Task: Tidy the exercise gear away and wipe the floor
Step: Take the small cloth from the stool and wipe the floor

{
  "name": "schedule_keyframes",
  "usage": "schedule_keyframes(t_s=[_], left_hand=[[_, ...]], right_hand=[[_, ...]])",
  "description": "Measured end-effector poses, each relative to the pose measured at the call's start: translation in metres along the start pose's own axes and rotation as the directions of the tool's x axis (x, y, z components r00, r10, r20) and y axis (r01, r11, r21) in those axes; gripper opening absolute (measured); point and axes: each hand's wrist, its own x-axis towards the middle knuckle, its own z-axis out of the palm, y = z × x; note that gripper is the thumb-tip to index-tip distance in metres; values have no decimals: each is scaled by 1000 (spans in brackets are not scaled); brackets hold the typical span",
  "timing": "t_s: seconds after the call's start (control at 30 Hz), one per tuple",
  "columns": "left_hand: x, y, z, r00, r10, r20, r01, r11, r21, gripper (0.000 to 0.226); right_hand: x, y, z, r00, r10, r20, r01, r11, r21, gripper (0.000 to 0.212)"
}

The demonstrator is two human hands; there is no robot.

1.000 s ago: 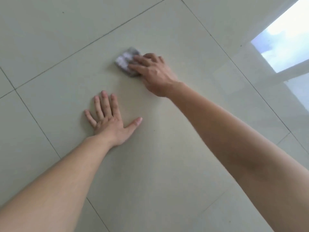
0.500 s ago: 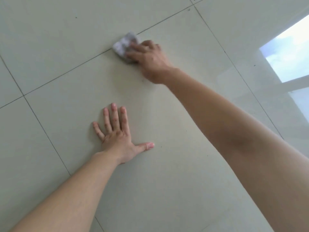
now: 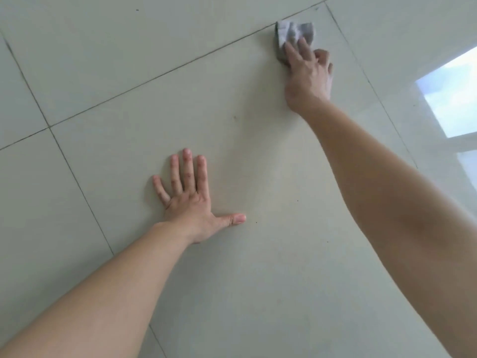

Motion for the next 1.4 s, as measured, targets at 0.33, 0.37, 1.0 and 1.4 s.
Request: schedule_keyframes(t_s=[0.33, 0.37, 1.0, 1.4], left_hand=[[-2, -1, 1, 997, 30, -73, -29, 1000, 6, 152], [-2, 0, 2, 996, 36, -80, -36, 999, 9, 152], [-145, -126, 128, 771, 159, -616, -159, 986, 56, 57], [-176, -158, 159, 783, 198, -590, -142, 980, 139, 50]], right_hand=[[-161, 81, 11, 954, -298, 45, 299, 954, -12, 67], [-170, 108, 6, 985, -170, 21, 170, 985, -27, 67], [-410, -32, 55, 717, -626, 306, 660, 752, -7, 64], [-340, 30, 26, 980, 72, 185, -40, 985, -167, 73]])
